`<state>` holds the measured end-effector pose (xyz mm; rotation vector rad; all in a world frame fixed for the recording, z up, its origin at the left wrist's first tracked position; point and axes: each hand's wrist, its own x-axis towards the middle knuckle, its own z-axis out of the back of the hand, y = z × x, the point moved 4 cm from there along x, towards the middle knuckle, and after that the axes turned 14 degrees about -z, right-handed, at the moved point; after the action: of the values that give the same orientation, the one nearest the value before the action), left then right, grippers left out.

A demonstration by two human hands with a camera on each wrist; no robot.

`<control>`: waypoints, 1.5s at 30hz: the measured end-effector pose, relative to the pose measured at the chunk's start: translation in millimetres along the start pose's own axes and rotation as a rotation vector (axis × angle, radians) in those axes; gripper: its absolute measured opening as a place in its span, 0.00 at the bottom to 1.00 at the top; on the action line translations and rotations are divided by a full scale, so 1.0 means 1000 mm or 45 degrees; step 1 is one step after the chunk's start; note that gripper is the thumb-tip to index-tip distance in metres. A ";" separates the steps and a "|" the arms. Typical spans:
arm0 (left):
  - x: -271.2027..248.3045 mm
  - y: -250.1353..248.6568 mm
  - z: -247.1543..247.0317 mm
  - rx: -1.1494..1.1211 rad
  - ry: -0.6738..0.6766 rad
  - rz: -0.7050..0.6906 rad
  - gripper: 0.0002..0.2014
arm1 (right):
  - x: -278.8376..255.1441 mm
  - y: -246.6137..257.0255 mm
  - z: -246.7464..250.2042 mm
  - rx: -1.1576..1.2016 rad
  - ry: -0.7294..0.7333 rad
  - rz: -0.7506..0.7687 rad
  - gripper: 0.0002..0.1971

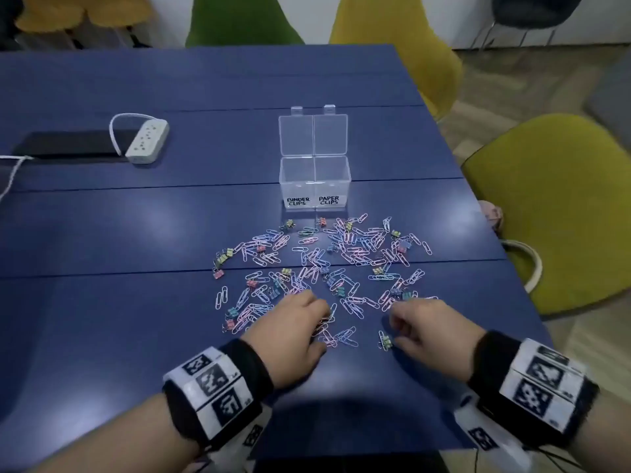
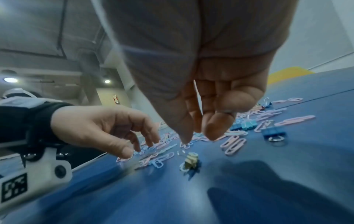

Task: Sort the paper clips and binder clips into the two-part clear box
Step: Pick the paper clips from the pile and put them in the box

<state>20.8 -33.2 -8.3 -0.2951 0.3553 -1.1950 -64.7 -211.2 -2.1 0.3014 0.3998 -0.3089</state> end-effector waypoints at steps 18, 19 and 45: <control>0.021 0.023 -0.002 -0.105 -0.073 0.280 0.10 | 0.014 0.029 -0.006 -0.021 -0.175 -0.072 0.09; 0.021 0.022 -0.002 -0.101 -0.058 0.285 0.10 | 0.013 0.034 -0.008 -0.020 -0.177 -0.022 0.09; -0.005 0.032 0.002 -2.424 -1.053 0.450 0.07 | 0.012 -0.022 0.004 2.225 0.232 -0.113 0.07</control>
<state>46.9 -17.8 -19.1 -2.1592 0.6657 0.0454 -60.2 -235.2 -8.6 2.0339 0.2232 -0.6682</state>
